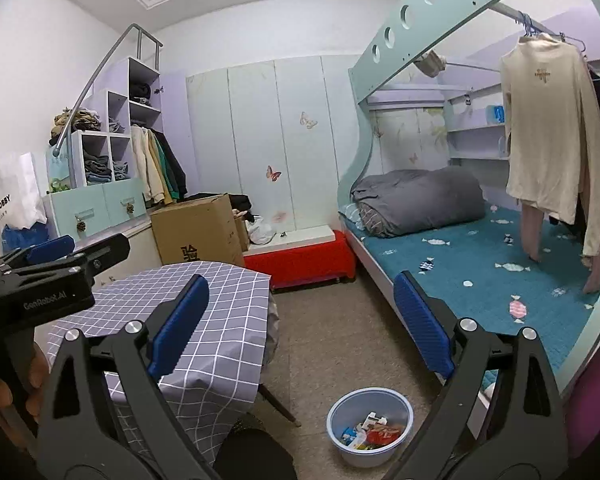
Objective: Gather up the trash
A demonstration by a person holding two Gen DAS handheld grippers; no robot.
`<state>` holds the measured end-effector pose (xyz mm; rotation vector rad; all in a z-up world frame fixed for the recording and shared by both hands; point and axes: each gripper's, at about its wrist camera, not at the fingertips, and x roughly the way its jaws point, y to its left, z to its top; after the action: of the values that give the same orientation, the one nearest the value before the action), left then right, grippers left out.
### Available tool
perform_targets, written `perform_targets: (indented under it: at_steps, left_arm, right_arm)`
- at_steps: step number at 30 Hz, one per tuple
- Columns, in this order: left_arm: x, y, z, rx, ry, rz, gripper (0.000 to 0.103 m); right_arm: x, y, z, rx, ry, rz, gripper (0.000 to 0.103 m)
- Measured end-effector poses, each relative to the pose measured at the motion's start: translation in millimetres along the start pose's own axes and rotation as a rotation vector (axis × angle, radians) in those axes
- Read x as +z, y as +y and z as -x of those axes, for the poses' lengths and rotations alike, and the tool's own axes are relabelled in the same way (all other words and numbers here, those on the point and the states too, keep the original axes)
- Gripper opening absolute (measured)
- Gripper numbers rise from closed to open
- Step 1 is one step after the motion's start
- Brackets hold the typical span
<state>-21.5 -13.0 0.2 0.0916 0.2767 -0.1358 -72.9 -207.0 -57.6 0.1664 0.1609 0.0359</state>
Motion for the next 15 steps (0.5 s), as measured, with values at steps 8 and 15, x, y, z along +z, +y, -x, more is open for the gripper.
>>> perform_targets:
  at_steps: [8, 15]
  left_arm:
    - [-4.2, 0.0, -3.5, 0.008, 0.007, 0.004, 0.098]
    - [-7.2, -3.4, -6.4, 0.006, 0.022, -0.009, 0.098]
  right_arm:
    - [-2.2, 1.3, -0.6, 0.002, 0.004, 0.003, 0.092]
    - [-6.0, 0.5, -3.5, 0.004, 0.017, -0.001, 0.092]
